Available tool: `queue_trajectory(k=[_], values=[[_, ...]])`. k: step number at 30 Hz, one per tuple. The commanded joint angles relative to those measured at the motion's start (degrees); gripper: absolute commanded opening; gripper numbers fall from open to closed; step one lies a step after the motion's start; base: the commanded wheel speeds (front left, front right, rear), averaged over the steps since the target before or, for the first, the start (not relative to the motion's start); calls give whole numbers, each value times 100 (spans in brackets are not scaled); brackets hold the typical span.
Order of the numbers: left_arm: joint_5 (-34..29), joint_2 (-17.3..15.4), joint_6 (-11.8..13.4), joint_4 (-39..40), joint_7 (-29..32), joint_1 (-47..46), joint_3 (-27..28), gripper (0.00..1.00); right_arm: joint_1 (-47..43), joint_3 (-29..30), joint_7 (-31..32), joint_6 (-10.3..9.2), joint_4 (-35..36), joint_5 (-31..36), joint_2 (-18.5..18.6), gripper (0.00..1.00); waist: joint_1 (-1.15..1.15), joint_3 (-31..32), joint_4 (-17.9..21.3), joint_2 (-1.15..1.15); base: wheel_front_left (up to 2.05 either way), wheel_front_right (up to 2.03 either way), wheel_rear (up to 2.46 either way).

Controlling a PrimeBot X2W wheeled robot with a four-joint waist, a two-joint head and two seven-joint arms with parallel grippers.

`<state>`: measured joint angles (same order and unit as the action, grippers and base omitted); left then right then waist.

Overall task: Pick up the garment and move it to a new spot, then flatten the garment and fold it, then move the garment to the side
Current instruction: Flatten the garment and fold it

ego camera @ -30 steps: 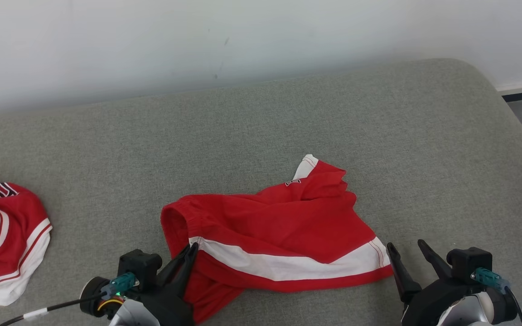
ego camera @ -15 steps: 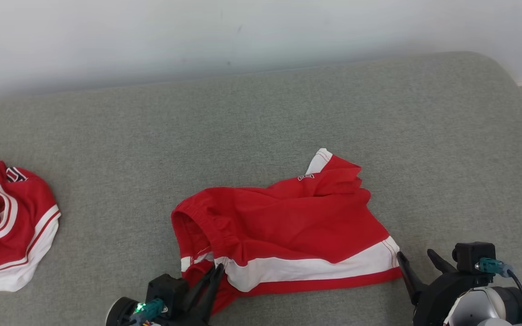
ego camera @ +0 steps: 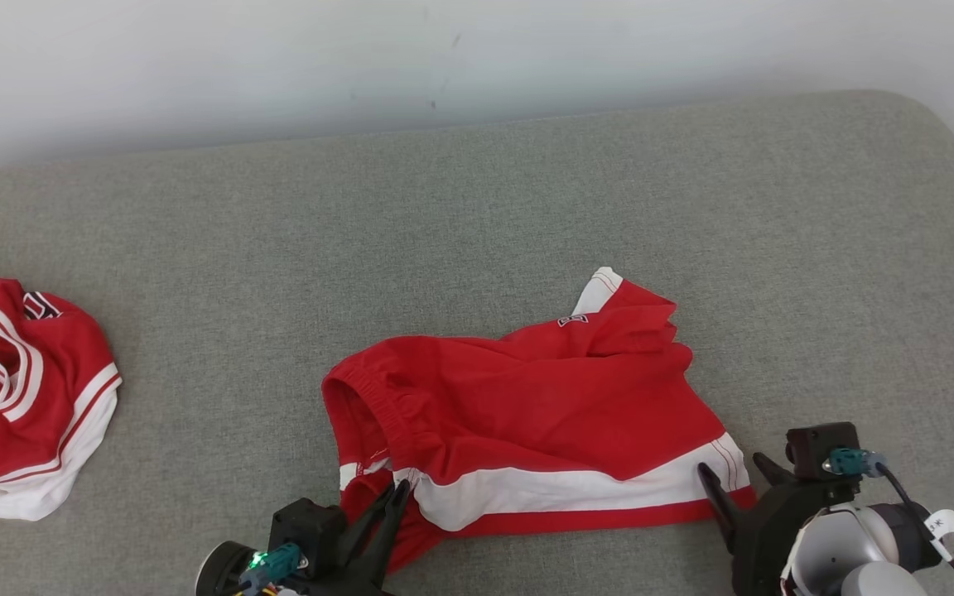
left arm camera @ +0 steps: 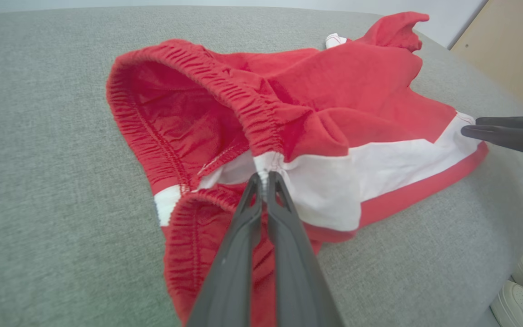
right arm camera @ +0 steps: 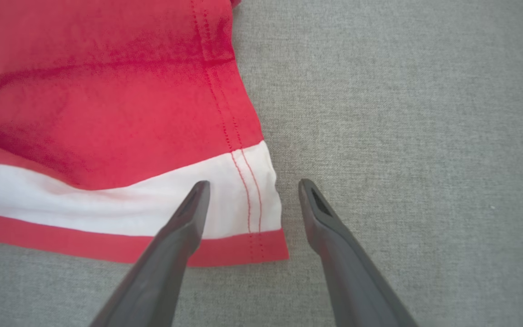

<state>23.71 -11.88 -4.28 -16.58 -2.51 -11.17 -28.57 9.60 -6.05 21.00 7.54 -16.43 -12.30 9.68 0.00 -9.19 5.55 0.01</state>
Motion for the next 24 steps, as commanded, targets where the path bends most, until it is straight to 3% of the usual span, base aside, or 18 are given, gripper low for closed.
queue_trajectory(k=[1,14,16,17,18,19,21,24], values=[[7,9,-5,-16,-40,-47,-4,0,49,-36,19,-11,-8,55,-14,100,0,-1,-7,-1,0,0,0],[104,-45,5,-46,-47,-74,-17,0,129,-278,75,-11,-119,-10,46,100,0,-20,-27,-1,0,0,0],[111,-45,3,-48,-47,-74,-29,0,123,-260,69,-11,-143,7,56,73,0,-17,-43,-1,0,0,0],[116,-46,4,-48,-48,-75,-32,0,115,-247,65,-11,-151,13,64,49,0,-16,-49,-1,0,0,0],[127,-50,9,-47,-47,-70,-35,0,104,-230,58,-11,-153,21,66,37,0,-15,-55,-1,0,0,0],[137,-56,16,-44,-44,-61,-35,0,89,-208,53,-11,-160,23,59,33,0,-16,-58,-1,0,0,0],[157,-74,21,-38,-36,-39,-30,0,77,-196,36,-11,-175,37,41,2,0,-16,-60,-1,0,0,0],[177,-97,47,-25,-27,-21,-17,0,109,-217,-36,-11,-157,56,16,0,0,-16,-58,-1,0,0,0]])
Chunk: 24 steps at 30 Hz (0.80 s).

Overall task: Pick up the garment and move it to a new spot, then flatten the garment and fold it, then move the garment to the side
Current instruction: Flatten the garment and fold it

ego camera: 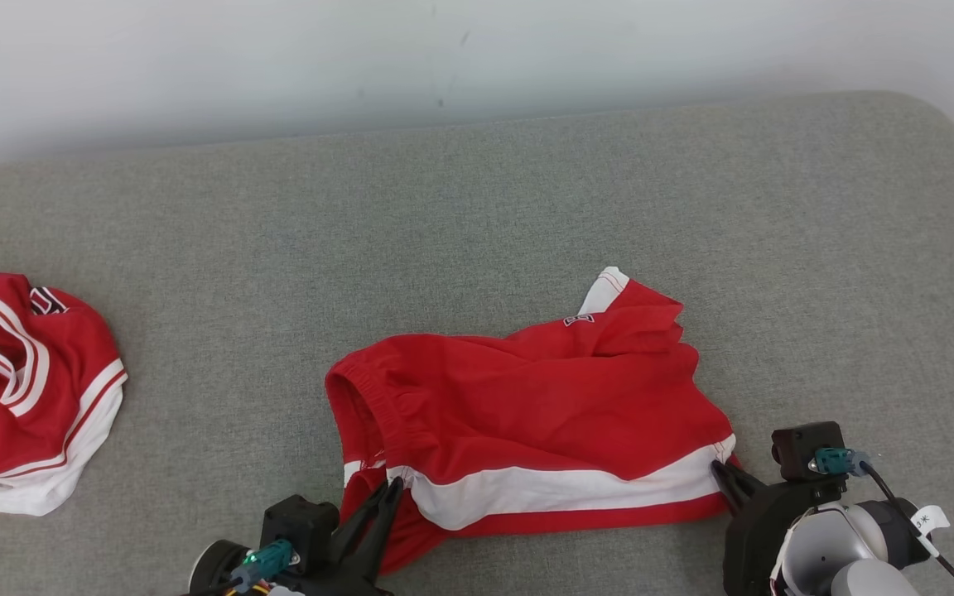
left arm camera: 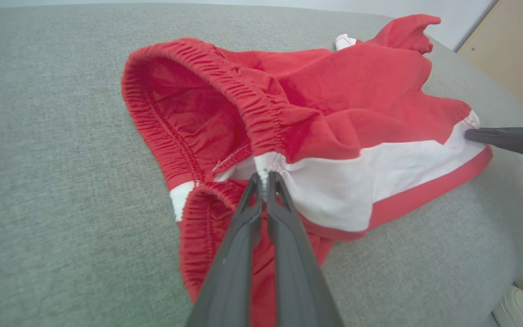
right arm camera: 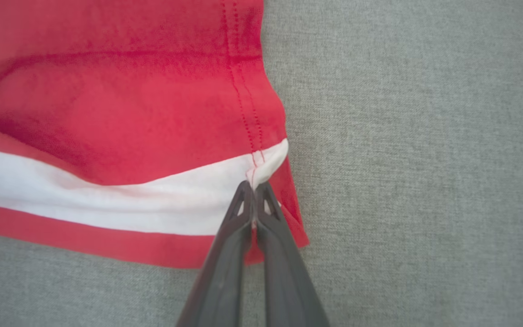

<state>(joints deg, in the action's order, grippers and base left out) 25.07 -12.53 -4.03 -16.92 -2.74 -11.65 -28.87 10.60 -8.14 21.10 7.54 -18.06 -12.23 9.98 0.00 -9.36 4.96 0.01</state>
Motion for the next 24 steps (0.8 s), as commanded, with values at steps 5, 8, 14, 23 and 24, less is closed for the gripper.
queue_trajectory(k=[5,8,14,23,24], values=[[70,-63,74,74,-98,28,65,0,4,5,-261,-11,137,-5,-35,0,0,34,12,-1,0,0,0],[178,-31,57,204,-310,15,181,0,2,49,-489,-11,318,-152,-44,0,0,84,18,-1,0,0,0],[520,-91,-30,649,-514,-131,480,0,-47,181,-769,-11,859,-640,-41,0,0,209,51,-1,0,0,0],[1366,-248,-199,1532,-314,-547,970,0,227,350,-829,-11,1685,-1317,-51,0,0,376,118,-1,0,0,0],[1481,-286,-227,1635,-268,-631,1027,0,296,371,-825,-11,1776,-1390,-47,0,0,390,127,-1,0,0,0]])
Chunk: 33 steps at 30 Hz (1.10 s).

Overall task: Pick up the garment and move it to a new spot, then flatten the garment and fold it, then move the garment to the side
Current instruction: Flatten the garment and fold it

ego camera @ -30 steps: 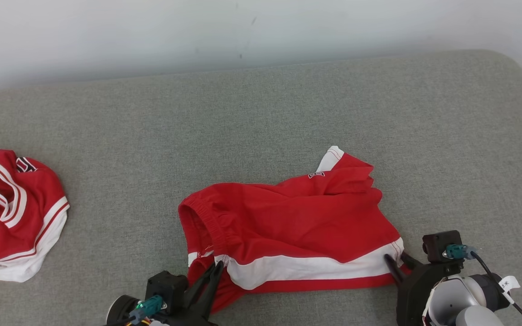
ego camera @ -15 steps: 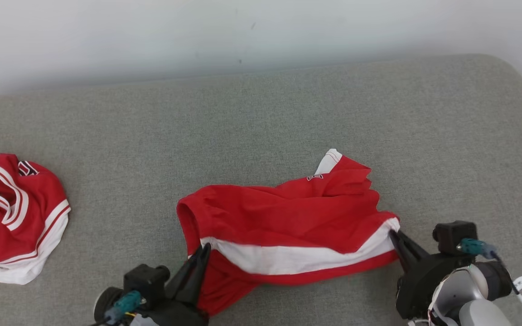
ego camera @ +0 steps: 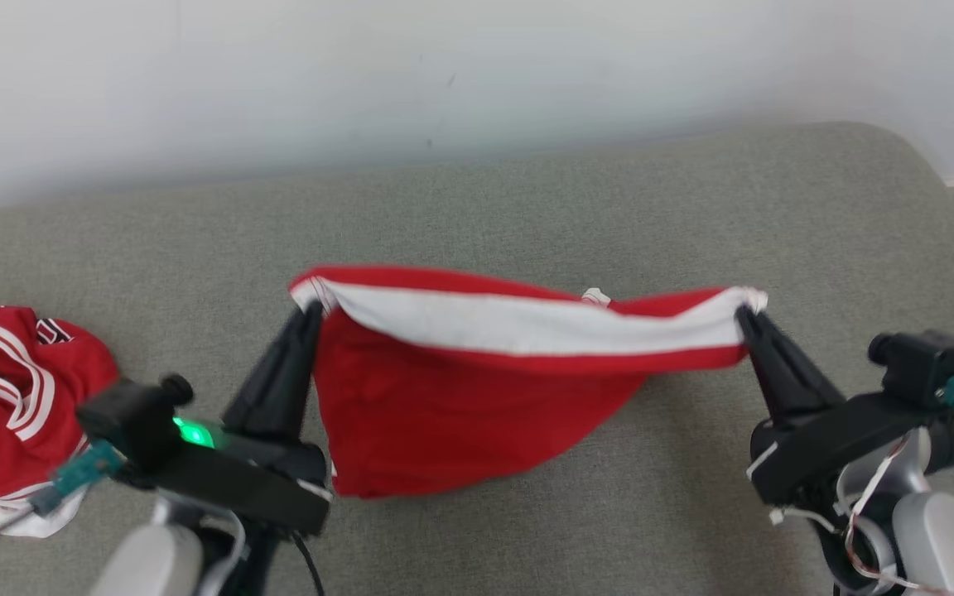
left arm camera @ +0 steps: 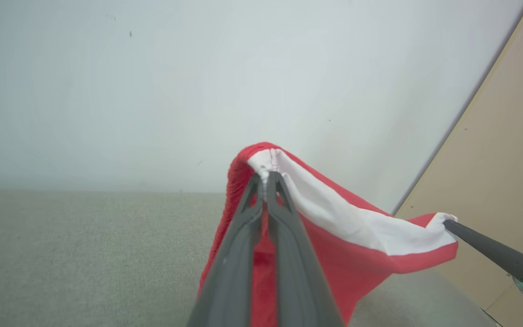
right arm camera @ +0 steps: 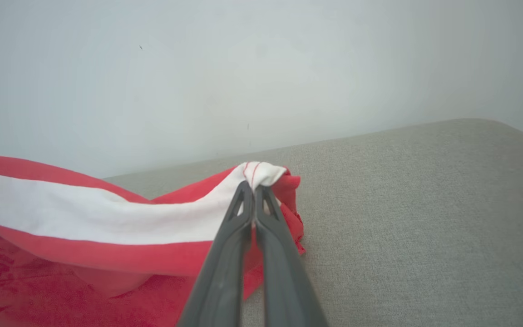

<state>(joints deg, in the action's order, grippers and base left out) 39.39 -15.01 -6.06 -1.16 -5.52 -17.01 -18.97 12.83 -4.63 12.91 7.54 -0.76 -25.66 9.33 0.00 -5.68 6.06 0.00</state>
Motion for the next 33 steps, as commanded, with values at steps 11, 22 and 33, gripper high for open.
queue_trajectory(k=[11,22,33], values=[[889,-492,-95,785,565,-840,415,0,689,59,201,-11,704,-255,35,0,0,148,142,0,0,0,0],[1423,-434,-100,971,794,-1488,579,0,1229,253,348,-11,1129,-139,197,0,0,84,236,0,0,0,0],[1735,-224,-1,151,947,-2530,714,0,2429,221,708,-11,358,-272,-4,0,0,-838,425,0,0,0,0]])
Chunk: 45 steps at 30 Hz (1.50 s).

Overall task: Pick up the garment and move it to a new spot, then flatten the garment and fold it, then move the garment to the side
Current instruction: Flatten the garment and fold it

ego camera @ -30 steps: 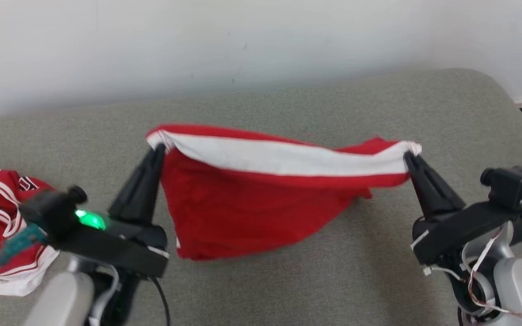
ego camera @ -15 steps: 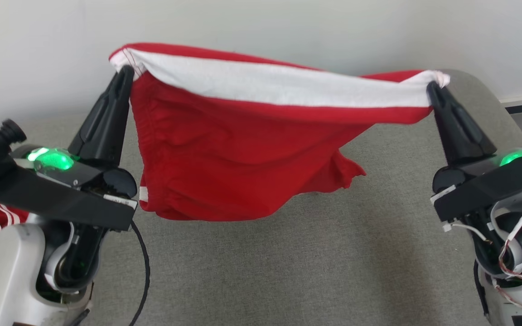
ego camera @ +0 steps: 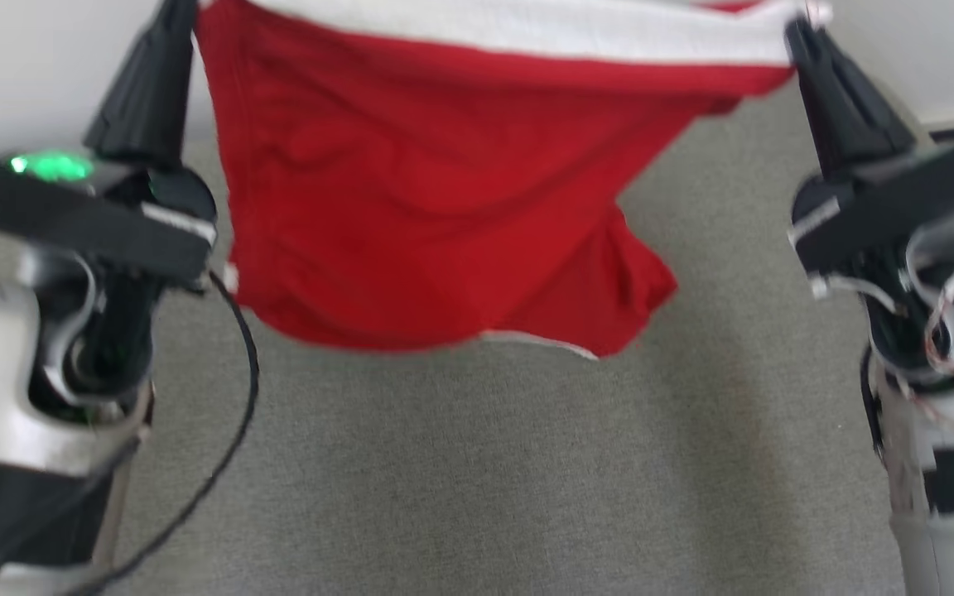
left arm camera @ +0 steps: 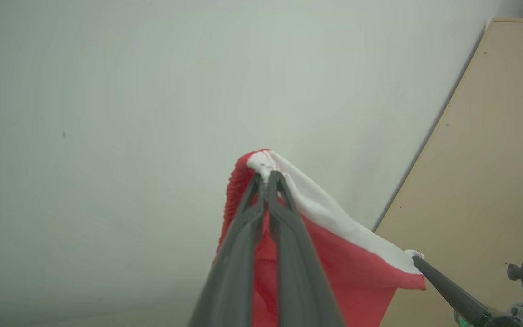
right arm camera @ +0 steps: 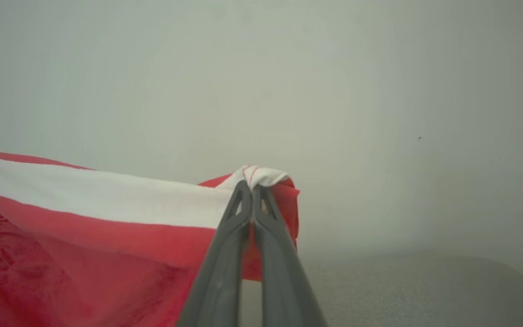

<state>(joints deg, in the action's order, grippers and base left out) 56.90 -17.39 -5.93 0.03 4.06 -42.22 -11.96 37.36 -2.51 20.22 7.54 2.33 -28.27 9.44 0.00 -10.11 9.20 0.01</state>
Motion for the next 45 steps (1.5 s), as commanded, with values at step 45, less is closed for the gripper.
queue_trajectory(k=[45], values=[[-157,377,-157,-325,-1929,1630,-566,0,26,-638,-639,-13,-2071,-344,807,0,0,-1275,-279,-1,0,0,0]])
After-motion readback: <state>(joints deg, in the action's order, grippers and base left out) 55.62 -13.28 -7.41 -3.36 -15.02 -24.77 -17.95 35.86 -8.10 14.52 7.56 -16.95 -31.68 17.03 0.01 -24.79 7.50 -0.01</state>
